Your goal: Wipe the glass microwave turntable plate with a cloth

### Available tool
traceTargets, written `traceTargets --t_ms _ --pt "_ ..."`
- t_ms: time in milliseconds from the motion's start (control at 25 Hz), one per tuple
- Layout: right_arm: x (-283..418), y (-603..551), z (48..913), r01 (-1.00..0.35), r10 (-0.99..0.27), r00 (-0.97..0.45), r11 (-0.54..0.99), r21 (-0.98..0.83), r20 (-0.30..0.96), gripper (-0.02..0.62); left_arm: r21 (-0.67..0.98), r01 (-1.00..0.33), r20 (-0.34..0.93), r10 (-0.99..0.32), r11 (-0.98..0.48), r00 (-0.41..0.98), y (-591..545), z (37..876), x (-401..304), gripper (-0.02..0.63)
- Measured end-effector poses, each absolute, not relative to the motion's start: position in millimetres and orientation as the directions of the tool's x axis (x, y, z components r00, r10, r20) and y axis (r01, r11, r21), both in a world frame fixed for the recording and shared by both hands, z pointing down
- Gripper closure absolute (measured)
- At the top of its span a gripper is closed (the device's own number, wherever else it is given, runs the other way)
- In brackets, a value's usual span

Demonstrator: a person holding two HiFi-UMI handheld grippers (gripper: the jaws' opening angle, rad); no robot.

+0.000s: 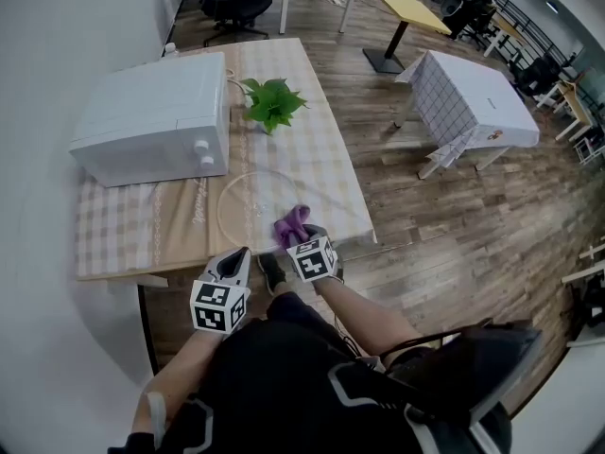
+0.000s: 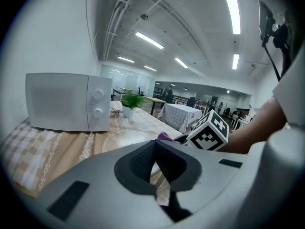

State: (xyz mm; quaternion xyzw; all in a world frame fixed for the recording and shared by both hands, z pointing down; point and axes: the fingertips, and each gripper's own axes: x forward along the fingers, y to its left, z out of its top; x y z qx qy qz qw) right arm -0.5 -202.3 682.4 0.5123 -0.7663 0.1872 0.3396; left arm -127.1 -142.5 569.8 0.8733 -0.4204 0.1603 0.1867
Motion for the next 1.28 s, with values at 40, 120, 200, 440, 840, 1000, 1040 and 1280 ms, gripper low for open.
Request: traceTargets --t_ms 40,120,200,440,840,1000,1040,1280 --pt "3 -201 683 -0.914 -0.659 -0.241 0.401 0.062 0.713 0.494 0.193 -0.792 0.434 -0.674 -0.579 0.598 -142 568 -126 0.601" --pt "9 -199 683 -0.916 -0.659 -0.235 0.397 0.065 0.714 0.494 0.197 -0.789 0.424 -0.675 -0.582 0.604 -142 565 -124 0.601" --pt "13 -197 683 -0.917 -0.659 -0.228 0.392 0.069 0.717 0.494 0.195 -0.786 0.417 -0.676 -0.586 0.607 -143 563 -123 0.602" --pt "20 -194 684 -0.924 -0.661 -0.221 0.378 0.064 0.717 0.494 0.192 -0.796 0.416 -0.687 -0.574 0.596 -144 562 -128 0.602" --pt "8 -189 664 -0.914 -0.688 -0.238 0.397 0.082 0.685 0.494 0.219 -0.772 0.37 -0.682 -0.597 0.631 -138 549 -119 0.602" --pt "5 -183 647 -0.92 -0.699 -0.252 0.388 0.059 0.67 0.494 0.23 -0.784 0.351 -0.703 -0.576 0.619 -142 547 -122 0.601" --pt "4 -182 641 -0.92 -0.703 -0.255 0.387 0.057 0.664 0.494 0.236 -0.787 0.344 -0.708 -0.57 0.616 -143 545 -123 0.602" --pt "5 -186 595 -0.912 -0.748 -0.283 0.403 0.072 0.6 0.494 0.303 -0.78 0.286 -0.728 -0.548 0.623 -151 531 -128 0.601"
